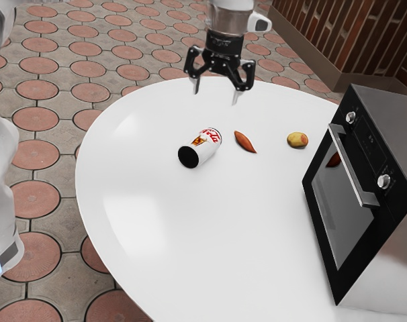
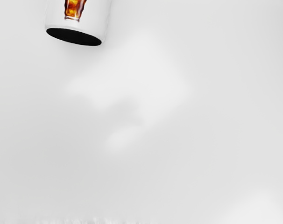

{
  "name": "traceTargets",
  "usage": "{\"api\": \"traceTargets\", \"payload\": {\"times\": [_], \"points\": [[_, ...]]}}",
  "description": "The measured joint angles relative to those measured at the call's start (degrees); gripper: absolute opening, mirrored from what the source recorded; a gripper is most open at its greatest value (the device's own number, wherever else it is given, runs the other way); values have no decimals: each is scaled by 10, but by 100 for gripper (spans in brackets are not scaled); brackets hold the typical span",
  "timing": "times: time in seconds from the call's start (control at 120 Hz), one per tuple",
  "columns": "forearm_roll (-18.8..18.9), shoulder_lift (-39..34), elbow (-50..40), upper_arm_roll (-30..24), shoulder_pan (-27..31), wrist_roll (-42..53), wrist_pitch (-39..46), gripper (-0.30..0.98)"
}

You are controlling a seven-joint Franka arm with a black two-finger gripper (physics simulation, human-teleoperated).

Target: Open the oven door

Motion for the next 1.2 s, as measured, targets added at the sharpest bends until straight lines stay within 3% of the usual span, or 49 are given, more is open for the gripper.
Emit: {"api": "traceTargets", "payload": {"times": [0.175,0.283,0.442,0.625,0.958,1.2], "points": [[-7,-12,-37,-5,-23,-170,-1,69],[-12,-35,-46,-35,-32,-257,-12,69],[-2,108,191,-130,-38,-359,-7,69],[22,146,189,-157,-83,-448,77,69],[127,135,130,-173,-50,-498,181,69],[152,160,129,-174,-72,-492,246,69]]}}
